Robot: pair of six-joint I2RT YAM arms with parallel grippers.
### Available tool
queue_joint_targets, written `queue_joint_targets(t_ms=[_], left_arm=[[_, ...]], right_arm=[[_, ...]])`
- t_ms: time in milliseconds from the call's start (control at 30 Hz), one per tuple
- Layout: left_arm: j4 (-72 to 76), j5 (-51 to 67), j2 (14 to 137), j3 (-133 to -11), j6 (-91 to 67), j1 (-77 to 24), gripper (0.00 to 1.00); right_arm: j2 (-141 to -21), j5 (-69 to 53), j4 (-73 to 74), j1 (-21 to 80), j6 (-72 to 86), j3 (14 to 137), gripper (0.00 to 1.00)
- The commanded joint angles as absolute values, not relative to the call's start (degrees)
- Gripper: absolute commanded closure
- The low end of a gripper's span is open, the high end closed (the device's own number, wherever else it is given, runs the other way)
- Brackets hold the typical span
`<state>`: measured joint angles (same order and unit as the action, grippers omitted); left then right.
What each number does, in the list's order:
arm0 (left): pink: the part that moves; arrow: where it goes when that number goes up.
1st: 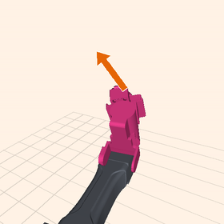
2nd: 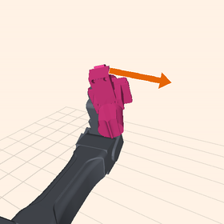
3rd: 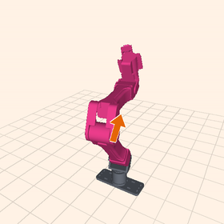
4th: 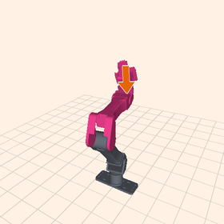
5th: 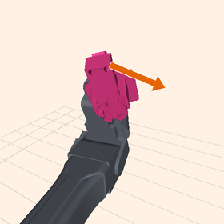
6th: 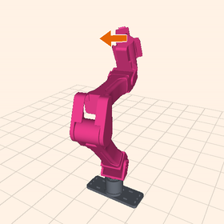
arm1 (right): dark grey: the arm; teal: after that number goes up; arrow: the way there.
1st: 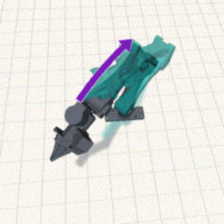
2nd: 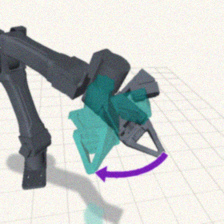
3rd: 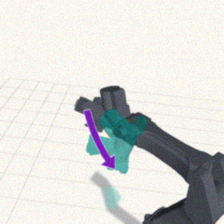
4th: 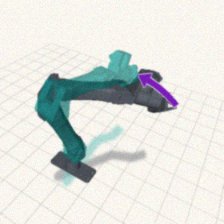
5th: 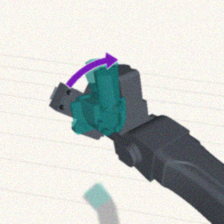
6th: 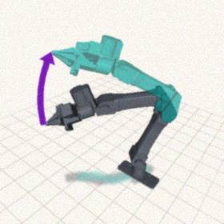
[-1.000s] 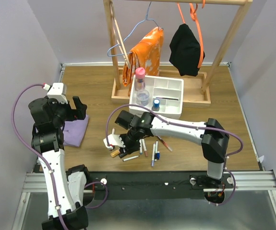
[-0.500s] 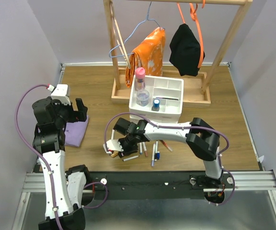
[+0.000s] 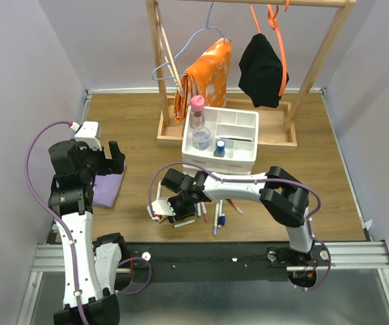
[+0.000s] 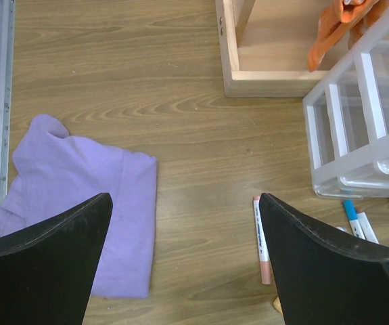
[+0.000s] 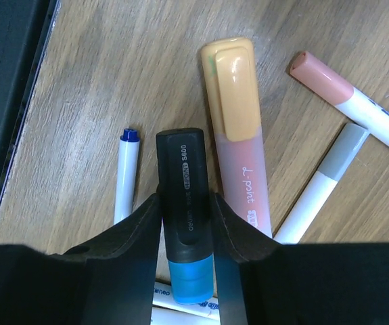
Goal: Sort the stationery into containers
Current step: Pick up the pen from the center of the board, then place the pen in the storage box.
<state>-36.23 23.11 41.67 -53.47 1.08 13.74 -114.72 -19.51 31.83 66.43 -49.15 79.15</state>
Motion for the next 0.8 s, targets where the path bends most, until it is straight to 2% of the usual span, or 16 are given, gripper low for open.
queue_joint_targets(t_ms=[0,33,100,133,167,300,467,567,633,767], left_arm=[[-35.9,23.7,41.2,-52.0,1.2,13.4,0.01],[-35.8,23.8,41.2,-52.0,1.2,13.4,0.01],[-35.8,24.0,41.4,-52.0,1.2,13.4,0.01],[-35.9,24.0,41.4,-52.1,1.1,13.4,0.01],[-35.9,24.0,41.6,-52.4,1.5,13.4,0.01],[-36.9,24.7,42.4,-54.3,2.6,13.5,0.01],[-37.0,25.9,43.5,-56.1,3.5,13.4,0.01],[-36.6,26.5,44.4,-57.0,3.6,13.4,0.01],[-35.8,26.7,44.8,-57.5,3.3,13.4,0.01],[-34.4,27.2,45.6,-58.1,2.6,13.4,0.01]], right_arm=[[-116.5,-15.7,33.7,67.0,-51.1,74.4,0.58],[-116.3,-15.6,33.6,67.0,-51.2,74.1,0.59],[-115.5,-15.5,33.7,67.0,-50.9,73.9,0.69],[-114.9,-15.6,34.1,67.0,-50.5,74.1,0.77],[-113.2,-16.1,34.6,67.1,-49.9,74.7,0.80],[-106.9,-18.2,39.4,67.1,-47.3,81.5,0.83],[-102.3,-23.6,47.4,67.1,-41.8,101.0,0.86],[-98.7,-23.5,44.7,66.9,-35.1,106.6,0.91],[-95.6,-22.3,41.9,66.9,-31.9,108.0,0.94],[-93.8,-11.6,40.8,66.8,-26.8,113.7,0.95]])
